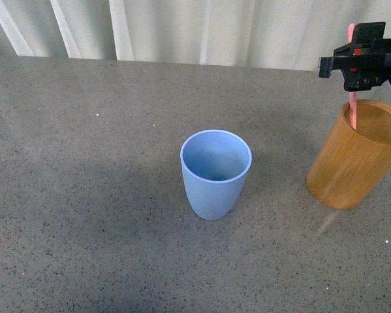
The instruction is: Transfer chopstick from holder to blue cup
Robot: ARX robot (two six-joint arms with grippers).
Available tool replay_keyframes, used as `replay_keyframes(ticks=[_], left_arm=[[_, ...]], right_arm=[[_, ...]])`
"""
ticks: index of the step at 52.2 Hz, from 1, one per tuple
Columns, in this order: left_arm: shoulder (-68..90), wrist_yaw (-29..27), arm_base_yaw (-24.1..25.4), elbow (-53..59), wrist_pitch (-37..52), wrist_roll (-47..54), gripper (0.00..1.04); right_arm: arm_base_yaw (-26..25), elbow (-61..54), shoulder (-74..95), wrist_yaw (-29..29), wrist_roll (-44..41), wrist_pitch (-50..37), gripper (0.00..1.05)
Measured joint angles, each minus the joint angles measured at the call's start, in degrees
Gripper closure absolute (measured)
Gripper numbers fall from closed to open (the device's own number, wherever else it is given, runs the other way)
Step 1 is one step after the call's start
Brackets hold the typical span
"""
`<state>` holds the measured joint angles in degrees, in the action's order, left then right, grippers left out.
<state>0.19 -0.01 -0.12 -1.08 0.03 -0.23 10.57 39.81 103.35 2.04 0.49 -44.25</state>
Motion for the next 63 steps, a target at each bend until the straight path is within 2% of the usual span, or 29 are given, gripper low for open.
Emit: replay_keyframes(ticks=[5, 8, 27, 45, 53, 63], left_arm=[[0.0, 0.0, 0.0, 0.0, 0.0, 0.0, 0.07], [0.0, 0.0, 0.0, 0.0, 0.0, 0.0, 0.07], [0.0, 0.0, 0.0, 0.0, 0.0, 0.0, 0.07], [0.0, 0.0, 0.0, 0.0, 0.0, 0.0, 0.07], [0.0, 0.0, 0.0, 0.0, 0.0, 0.0, 0.07], [0.0, 0.0, 0.0, 0.0, 0.0, 0.0, 0.07]], right_arm=[[0.1, 0.0, -0.1, 0.0, -0.2, -0.5, 0.98], [0.1, -0.2, -0.3, 0.0, -0.2, -0.8, 1.02], [0.7, -1.8, -8.1, -0.1, -0.4, 0.3, 1.02], [3.7, -0.5, -19.6, -1.8, -7.3, 0.5, 1.02], [6.7, 2.9, -24.7, -2.4, -6.5, 0.3, 1.02], [14.1, 4.7, -26.6, 0.0, 3.0, 0.8, 1.02]])
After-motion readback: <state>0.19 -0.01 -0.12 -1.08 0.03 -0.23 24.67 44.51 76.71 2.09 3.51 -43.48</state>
